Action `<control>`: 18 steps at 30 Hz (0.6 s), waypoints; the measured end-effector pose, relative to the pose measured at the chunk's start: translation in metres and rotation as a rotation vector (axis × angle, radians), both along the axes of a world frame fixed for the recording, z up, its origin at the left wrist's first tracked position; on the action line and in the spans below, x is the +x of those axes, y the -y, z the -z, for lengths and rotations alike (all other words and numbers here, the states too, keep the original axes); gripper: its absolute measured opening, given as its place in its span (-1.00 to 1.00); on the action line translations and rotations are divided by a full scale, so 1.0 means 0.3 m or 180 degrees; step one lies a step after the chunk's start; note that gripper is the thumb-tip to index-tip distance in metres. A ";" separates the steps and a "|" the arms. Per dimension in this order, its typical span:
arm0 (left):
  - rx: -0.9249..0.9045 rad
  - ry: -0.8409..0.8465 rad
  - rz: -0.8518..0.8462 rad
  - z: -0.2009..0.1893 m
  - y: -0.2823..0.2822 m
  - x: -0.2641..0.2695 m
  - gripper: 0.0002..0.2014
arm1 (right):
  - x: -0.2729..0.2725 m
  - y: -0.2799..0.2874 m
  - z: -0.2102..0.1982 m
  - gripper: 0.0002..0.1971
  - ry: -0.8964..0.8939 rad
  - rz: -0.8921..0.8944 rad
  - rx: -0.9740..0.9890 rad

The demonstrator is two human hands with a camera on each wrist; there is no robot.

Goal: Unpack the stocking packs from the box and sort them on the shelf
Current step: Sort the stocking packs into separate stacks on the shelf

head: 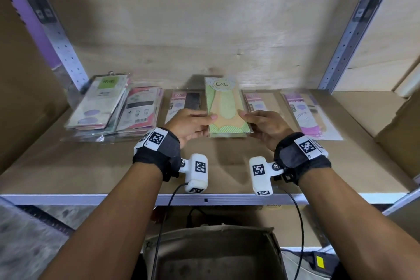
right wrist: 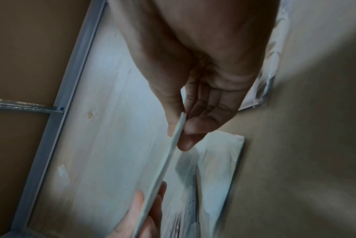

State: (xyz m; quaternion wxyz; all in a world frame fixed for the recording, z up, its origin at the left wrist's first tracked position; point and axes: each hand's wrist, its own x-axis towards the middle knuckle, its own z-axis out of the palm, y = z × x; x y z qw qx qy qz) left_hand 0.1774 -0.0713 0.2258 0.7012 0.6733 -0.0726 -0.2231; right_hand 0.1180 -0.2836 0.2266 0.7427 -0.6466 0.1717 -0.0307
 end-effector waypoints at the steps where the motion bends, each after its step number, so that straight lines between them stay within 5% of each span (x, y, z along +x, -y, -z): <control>1: -0.0005 -0.0014 -0.0070 0.003 0.003 0.004 -0.88 | 0.007 -0.002 0.002 -0.77 -0.0004 0.0071 -0.0001; 8: 0.0238 0.0121 -0.0799 0.007 0.017 0.050 -0.89 | 0.043 0.008 -0.016 -0.80 -0.0157 -0.0305 0.0092; 13: -0.0056 -0.0206 -0.0404 -0.002 -0.014 0.072 -0.87 | 0.056 0.024 -0.020 -0.68 -0.0179 -0.0180 -0.0047; 18: 0.0394 0.0106 -0.0549 0.013 0.009 0.081 -0.83 | 0.080 0.018 -0.005 -0.75 -0.0270 -0.0055 -0.0512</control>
